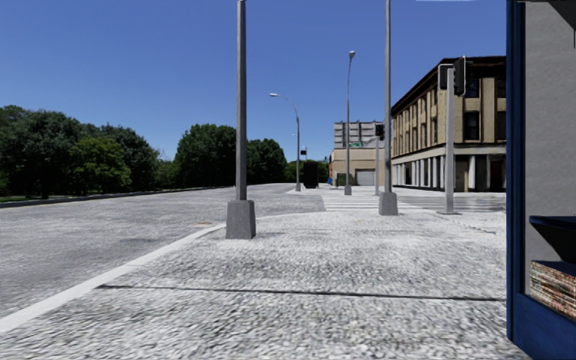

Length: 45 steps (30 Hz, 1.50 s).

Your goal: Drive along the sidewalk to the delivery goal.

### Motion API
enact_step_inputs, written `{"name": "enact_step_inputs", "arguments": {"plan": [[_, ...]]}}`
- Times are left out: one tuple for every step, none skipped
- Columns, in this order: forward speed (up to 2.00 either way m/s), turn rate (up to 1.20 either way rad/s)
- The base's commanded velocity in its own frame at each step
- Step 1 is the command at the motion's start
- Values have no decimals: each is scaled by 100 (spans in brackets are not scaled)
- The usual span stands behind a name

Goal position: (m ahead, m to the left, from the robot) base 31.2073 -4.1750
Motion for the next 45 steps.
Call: {"name": "enact_step_inputs", "arguments": {"plan": [[200,-32],[200,-32],[200,-38],[200,-39],[200,-40],[200,-40],[200,-40],[200,-40],[200,-40],[200,-40],[200,-40],[200,-40],[200,-40],[200,-40],[200,-40],[200,-40],[200,-40],[200,-40],[200,-40],[200,-40],[200,-40],[200,-35],[200,-35],[200,0],[200,0],[200,0],[200,0],[200,0],[200,0],[200,0],[200,0],[200,0],[200,0],[200,0],[200,0],[200,0],[200,0],[200,0],[200,0],[200,0],[200,0],[200,0],[200,0],[200,0],[200,0]]}}
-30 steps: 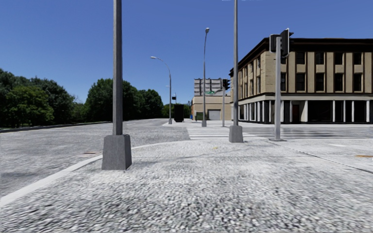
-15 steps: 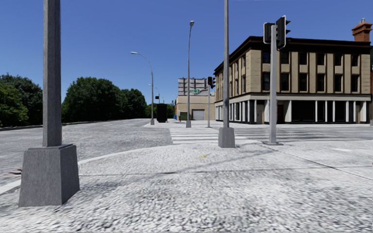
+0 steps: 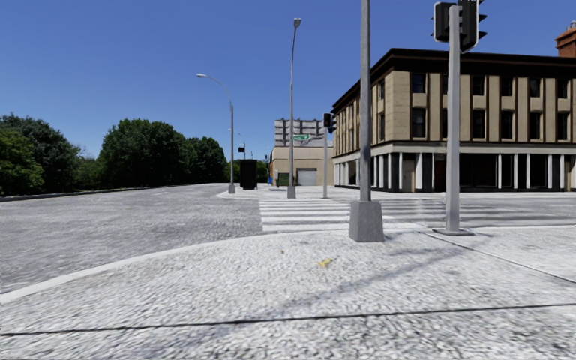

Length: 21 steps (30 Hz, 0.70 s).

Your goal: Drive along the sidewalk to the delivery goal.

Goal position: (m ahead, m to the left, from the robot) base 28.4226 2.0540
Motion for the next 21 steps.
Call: {"name": "enact_step_inputs", "arguments": {"plan": [[200,0],[200,0],[200,0],[200,0],[200,0],[200,0],[200,0],[200,0],[200,0],[200,0],[200,0],[200,0],[200,0],[200,0],[200,0],[200,0],[200,0],[200,0],[200,0],[200,0],[200,0]]}}
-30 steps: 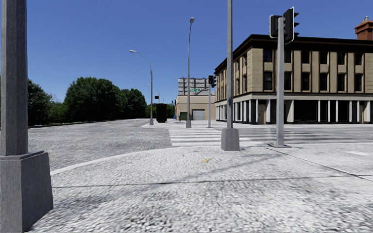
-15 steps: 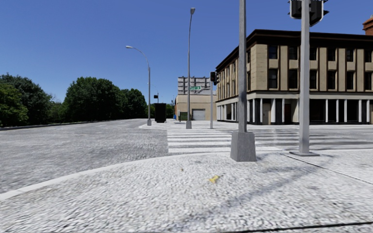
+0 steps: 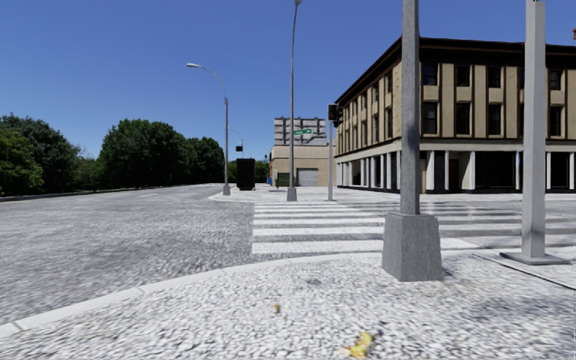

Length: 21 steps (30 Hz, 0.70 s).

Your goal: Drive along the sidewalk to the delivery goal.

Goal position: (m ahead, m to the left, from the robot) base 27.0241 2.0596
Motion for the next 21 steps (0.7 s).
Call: {"name": "enact_step_inputs", "arguments": {"plan": [[200,0],[200,0],[200,0],[200,0],[200,0],[200,0],[200,0],[200,0],[200,0],[200,0],[200,0],[200,0],[200,0],[200,0],[200,0],[200,0],[200,0],[200,0],[200,0],[200,0],[200,0]]}}
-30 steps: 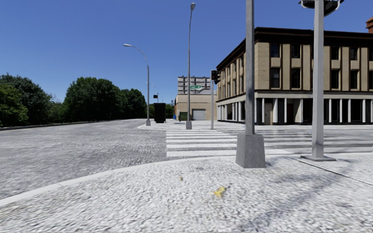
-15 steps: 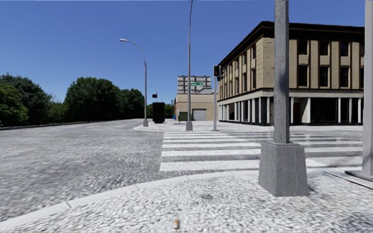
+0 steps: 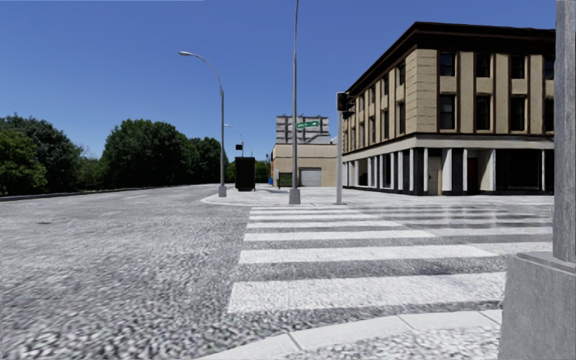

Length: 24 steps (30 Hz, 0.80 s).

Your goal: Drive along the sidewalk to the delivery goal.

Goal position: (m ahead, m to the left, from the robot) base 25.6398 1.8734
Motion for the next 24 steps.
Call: {"name": "enact_step_inputs", "arguments": {"plan": [[200,0],[200,0],[200,0],[200,0],[200,0],[200,0],[200,0],[200,0],[200,0],[200,0],[199,0],[199,0],[178,0],[162,0],[151,0],[151,0],[148,0],[147,0],[147,0],[147,0],[147,0],[147,0],[146,0],[146,0]]}}
